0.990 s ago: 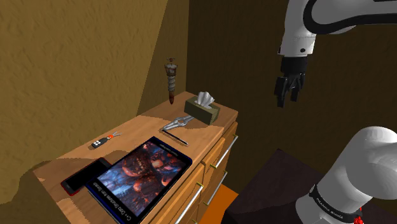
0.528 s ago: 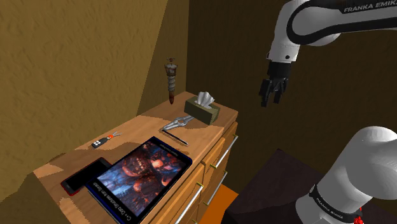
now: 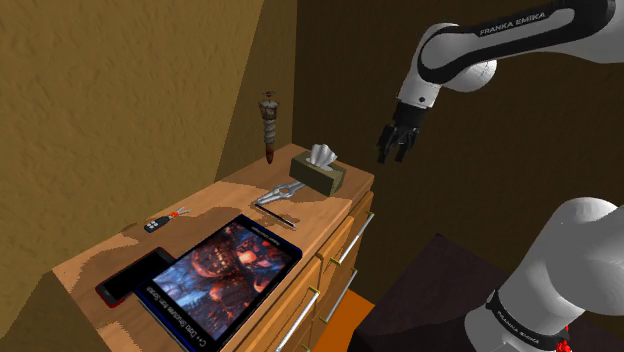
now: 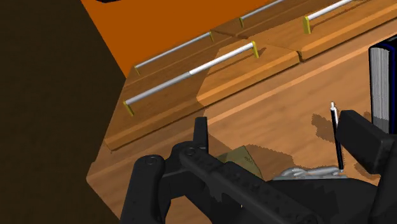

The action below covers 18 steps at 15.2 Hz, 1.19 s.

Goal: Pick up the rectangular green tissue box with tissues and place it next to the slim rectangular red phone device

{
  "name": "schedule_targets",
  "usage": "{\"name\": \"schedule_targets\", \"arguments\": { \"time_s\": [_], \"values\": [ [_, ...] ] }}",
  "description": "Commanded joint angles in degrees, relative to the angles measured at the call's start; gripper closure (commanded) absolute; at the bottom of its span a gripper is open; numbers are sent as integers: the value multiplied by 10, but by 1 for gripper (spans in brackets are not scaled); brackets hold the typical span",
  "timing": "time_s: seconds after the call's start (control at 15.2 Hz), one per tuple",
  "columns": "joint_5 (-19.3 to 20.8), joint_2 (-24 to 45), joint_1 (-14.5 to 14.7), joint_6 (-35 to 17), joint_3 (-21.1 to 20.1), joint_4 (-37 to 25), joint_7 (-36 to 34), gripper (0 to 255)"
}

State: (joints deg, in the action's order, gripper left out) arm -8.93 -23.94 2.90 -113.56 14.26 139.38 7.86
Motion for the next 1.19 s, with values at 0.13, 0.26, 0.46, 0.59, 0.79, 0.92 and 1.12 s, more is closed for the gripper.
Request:
{"name": "schedule_targets", "arguments": {
  "time_s": [0.13, 0.26, 0.46, 0.59, 0.79, 0.92, 1.12],
  "values": [
    [-68, 81, 22, -74, 32, -33, 68, 0],
    [-111, 121, 33, -98, 45, -56, 106, 0],
    [-183, 182, 45, -123, 61, -98, 167, 0],
    [-234, 224, 48, -131, 67, -131, 208, 0],
    [-311, 286, 45, -132, 69, -186, 266, 0],
    [-359, 326, 37, -127, 65, -226, 300, 0],
    [-425, 386, 21, -114, 56, -292, 343, 0]
  ]
}}
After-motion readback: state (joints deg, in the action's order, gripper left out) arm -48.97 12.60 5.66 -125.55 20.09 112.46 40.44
